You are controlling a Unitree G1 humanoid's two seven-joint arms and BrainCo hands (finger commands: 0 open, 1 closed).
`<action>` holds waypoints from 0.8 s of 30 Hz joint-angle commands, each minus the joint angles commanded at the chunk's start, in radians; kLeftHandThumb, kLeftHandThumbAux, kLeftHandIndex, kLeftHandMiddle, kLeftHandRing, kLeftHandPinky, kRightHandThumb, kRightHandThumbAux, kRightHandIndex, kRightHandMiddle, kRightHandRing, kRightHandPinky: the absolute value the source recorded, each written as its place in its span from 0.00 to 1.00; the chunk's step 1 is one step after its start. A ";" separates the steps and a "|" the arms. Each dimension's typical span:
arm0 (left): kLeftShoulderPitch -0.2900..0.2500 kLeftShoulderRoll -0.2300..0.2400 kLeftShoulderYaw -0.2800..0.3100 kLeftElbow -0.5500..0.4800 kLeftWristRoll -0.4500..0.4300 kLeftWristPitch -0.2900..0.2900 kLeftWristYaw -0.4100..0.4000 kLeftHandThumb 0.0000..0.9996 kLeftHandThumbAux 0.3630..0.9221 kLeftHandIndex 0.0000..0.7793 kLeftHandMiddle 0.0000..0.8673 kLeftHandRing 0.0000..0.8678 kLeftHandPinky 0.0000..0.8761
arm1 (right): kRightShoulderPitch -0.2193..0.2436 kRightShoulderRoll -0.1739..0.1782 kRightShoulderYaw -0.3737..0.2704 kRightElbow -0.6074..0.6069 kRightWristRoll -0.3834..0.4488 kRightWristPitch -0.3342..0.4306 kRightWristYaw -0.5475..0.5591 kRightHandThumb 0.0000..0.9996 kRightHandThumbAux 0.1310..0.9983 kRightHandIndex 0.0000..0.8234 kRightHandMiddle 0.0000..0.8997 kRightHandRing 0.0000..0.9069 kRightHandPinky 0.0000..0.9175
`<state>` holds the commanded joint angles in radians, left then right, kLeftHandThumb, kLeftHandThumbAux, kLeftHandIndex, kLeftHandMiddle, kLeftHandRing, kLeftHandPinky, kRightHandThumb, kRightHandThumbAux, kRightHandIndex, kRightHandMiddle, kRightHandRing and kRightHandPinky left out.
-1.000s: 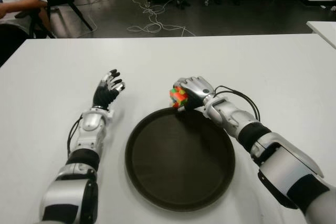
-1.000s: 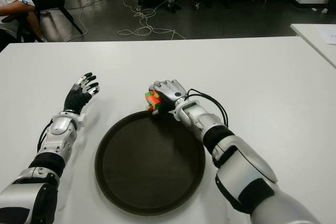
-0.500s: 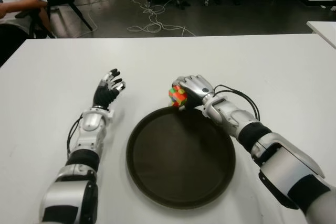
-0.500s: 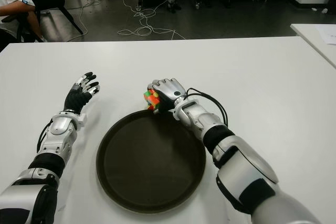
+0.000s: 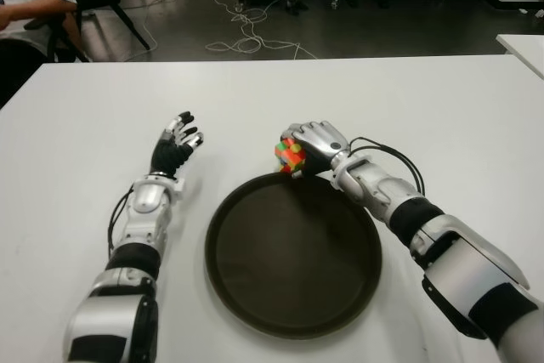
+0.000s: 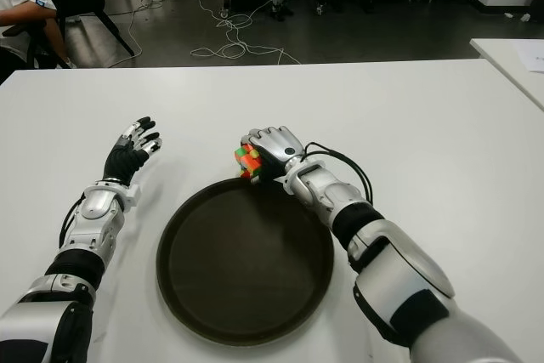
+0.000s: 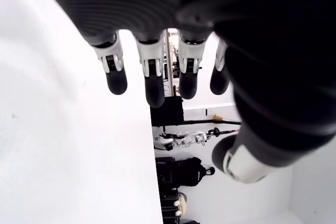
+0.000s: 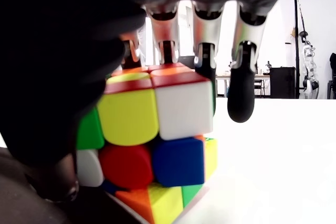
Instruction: Pick up the Rubik's Cube and put it in the plate
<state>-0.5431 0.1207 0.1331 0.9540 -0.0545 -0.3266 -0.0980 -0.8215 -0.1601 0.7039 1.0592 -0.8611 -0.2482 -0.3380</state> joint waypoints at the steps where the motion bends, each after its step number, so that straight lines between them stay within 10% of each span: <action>1: 0.000 0.000 0.000 0.000 0.000 0.001 0.002 0.20 0.63 0.07 0.13 0.11 0.09 | -0.001 -0.001 0.002 0.001 -0.002 -0.001 -0.004 0.69 0.69 0.52 0.67 0.66 0.60; 24: -0.010 -0.004 0.014 0.024 -0.014 0.001 0.004 0.21 0.65 0.07 0.14 0.12 0.09 | 0.001 0.012 -0.022 0.007 0.022 0.011 0.011 0.69 0.69 0.52 0.67 0.67 0.62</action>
<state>-0.5529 0.1162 0.1468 0.9779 -0.0689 -0.3255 -0.0938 -0.8208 -0.1479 0.6822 1.0667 -0.8389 -0.2375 -0.3273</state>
